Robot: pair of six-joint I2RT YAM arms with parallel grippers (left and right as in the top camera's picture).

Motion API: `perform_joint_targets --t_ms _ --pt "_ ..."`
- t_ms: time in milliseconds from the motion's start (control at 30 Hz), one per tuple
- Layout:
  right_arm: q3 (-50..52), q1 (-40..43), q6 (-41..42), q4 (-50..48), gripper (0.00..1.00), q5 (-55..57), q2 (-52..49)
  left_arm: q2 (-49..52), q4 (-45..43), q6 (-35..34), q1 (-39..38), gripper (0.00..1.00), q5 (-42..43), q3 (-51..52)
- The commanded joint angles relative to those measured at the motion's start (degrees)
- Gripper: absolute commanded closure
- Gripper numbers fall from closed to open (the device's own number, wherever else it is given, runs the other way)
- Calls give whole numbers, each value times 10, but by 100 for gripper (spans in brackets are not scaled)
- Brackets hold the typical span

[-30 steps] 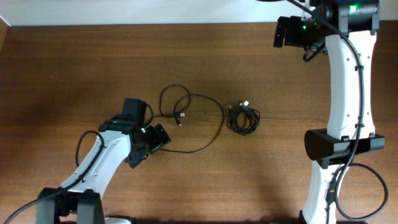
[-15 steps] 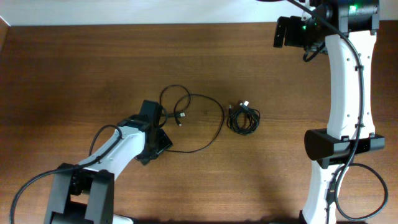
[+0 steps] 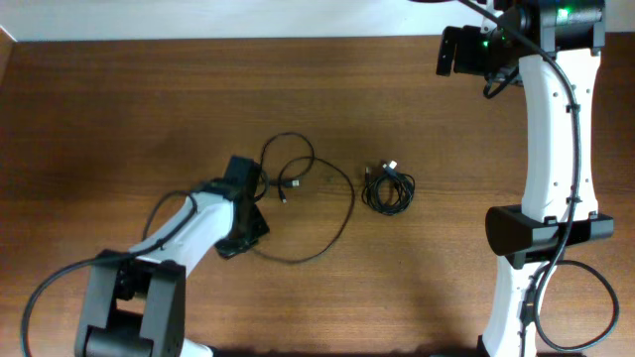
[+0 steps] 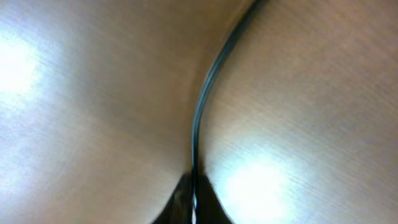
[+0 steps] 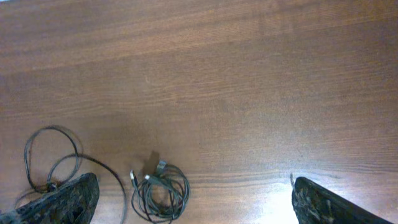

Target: Untangle cables

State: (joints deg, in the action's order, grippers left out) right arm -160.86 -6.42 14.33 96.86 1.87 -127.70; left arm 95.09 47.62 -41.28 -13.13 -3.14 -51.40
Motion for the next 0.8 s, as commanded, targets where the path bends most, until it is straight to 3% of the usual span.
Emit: perform_joint_targets --t_ms 0,67,167,267,333,433,633,767 --pt "2 1 -4 4 1 -3 -2 3 108 67 -2 100 -61 -145" --pt "2 1 -4 4 1 -3 -2 -7 231 66 -2 100 -97 -317" --pt "2 1 -4 4 1 -3 -2 -30 293 67 -2 100 -108 -465" --pt "2 1 -4 4 1 -3 -2 -58 292 70 -2 100 -162 -572" --pt "2 1 -4 4 1 -3 -2 -75 267 131 -2 100 -166 -669" --pt "2 1 -4 4 2 -3 -2 -85 238 142 -2 100 -166 -782" --pt "2 1 -4 4 1 -3 -2 -83 186 163 -2 100 -98 -833" --pt "2 1 -4 4 1 -3 -2 -64 243 204 -2 100 -103 -833"
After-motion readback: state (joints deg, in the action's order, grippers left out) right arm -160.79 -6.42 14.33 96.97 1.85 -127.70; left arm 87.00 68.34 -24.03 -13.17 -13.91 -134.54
